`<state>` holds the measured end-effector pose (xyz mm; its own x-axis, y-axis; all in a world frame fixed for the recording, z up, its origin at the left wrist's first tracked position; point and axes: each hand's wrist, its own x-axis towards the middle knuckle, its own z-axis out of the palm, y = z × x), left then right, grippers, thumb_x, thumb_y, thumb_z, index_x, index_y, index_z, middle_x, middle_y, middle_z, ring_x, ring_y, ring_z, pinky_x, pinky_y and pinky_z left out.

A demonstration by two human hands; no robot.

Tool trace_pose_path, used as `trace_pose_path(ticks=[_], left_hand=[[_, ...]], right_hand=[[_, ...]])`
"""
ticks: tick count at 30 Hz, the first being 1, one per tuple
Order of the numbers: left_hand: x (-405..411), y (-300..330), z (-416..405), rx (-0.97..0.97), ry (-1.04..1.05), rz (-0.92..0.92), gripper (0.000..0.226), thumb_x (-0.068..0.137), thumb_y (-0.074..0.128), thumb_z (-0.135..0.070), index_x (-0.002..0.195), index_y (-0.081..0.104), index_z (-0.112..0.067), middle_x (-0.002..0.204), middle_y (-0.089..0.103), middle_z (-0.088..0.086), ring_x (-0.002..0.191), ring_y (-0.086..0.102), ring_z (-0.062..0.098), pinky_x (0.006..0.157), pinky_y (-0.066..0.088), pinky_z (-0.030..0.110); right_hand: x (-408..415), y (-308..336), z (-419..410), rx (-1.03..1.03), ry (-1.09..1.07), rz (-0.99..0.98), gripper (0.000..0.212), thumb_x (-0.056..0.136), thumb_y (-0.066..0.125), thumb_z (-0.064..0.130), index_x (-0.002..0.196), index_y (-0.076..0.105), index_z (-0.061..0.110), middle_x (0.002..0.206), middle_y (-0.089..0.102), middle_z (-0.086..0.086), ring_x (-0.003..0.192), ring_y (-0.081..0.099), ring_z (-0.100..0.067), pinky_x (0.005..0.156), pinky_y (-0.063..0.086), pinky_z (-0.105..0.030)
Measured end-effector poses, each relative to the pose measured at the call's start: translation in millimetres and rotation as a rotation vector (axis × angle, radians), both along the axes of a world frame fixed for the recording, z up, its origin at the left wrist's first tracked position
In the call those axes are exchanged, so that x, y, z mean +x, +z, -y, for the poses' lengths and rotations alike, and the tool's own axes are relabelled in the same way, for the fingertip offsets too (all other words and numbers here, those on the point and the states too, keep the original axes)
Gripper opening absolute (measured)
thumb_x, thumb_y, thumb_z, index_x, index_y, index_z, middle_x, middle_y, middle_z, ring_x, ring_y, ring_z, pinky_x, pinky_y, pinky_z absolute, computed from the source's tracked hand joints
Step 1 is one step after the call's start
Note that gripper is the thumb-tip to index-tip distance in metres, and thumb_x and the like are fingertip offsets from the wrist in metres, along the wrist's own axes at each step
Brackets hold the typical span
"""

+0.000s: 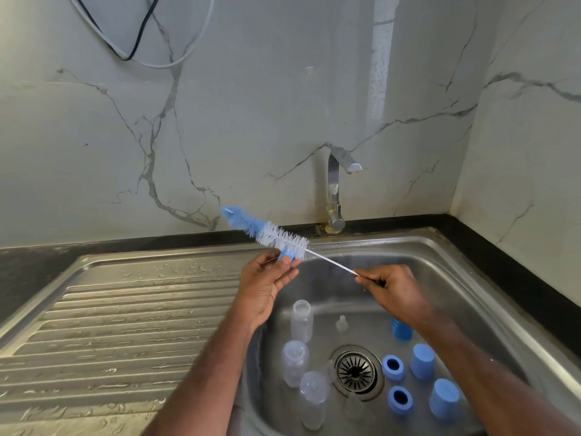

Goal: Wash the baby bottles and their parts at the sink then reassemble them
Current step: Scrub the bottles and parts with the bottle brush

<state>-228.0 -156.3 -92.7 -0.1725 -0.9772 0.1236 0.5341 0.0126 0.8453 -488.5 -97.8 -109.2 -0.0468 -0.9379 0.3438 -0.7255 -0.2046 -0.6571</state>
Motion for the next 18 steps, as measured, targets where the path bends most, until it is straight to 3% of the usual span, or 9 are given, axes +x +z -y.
trace_pose_path(ticks=[3, 6, 9, 13, 15, 18], left_hand=[[3, 2, 0, 0.013, -0.044, -0.053, 0.015, 0.083, 0.067, -0.012, 0.096, 0.063, -0.006, 0.101, 0.073, 0.016, 0.101, 0.073, 0.033, 0.082, 0.060, 0.036], [8, 5, 2, 0.059, -0.094, -0.163, 0.026, 0.086, 0.062, -0.020, 0.106, 0.064, -0.004, 0.111, 0.073, 0.015, 0.102, 0.073, 0.031, 0.082, 0.060, 0.035], [5, 5, -1, 0.088, -0.188, -0.080, 0.031, 0.093, 0.055, -0.026, 0.116, 0.063, -0.007, 0.116, 0.072, 0.015, 0.104, 0.072, 0.028, 0.081, 0.057, 0.037], [-1, 3, -5, 0.112, -0.207, 0.014, 0.042, 0.095, 0.054, -0.036, 0.125, 0.058, -0.006, 0.112, 0.068, 0.014, 0.087, 0.066, 0.018, 0.064, 0.043, 0.029], [0, 4, -3, 0.119, -0.182, -0.059, 0.044, 0.093, 0.057, -0.031, 0.126, 0.054, -0.003, 0.107, 0.065, 0.016, 0.081, 0.065, 0.018, 0.060, 0.046, 0.025], [3, 4, 0, 0.130, -0.193, -0.174, 0.032, 0.091, 0.059, -0.021, 0.115, 0.061, 0.001, 0.109, 0.069, 0.019, 0.092, 0.071, 0.025, 0.073, 0.059, 0.029]], right_hand=[[-11, 3, -1, 0.056, -0.004, 0.061, 0.019, 0.091, 0.073, 0.020, 0.099, 0.074, 0.038, 0.082, 0.071, 0.023, 0.081, 0.069, 0.005, 0.078, 0.056, -0.019], [-24, 8, -7, 0.131, 0.027, 0.085, 0.028, 0.090, 0.073, 0.016, 0.089, 0.070, 0.043, 0.081, 0.075, 0.013, 0.078, 0.070, 0.004, 0.077, 0.056, -0.019], [-12, 8, -6, 0.104, 0.028, 0.082, 0.028, 0.090, 0.073, 0.016, 0.090, 0.071, 0.044, 0.074, 0.072, 0.021, 0.074, 0.069, 0.005, 0.070, 0.053, -0.011], [6, 2, -2, 0.054, 0.052, 0.090, 0.024, 0.091, 0.074, 0.020, 0.100, 0.073, 0.042, 0.081, 0.075, 0.022, 0.074, 0.070, 0.001, 0.074, 0.059, -0.019], [4, 2, -1, 0.061, 0.046, 0.092, 0.022, 0.091, 0.074, 0.021, 0.102, 0.074, 0.040, 0.081, 0.075, 0.020, 0.075, 0.070, 0.001, 0.074, 0.059, -0.020], [-6, 1, -1, 0.068, 0.012, 0.081, 0.021, 0.090, 0.074, 0.019, 0.102, 0.074, 0.037, 0.077, 0.073, 0.023, 0.074, 0.069, 0.002, 0.074, 0.059, -0.021]])
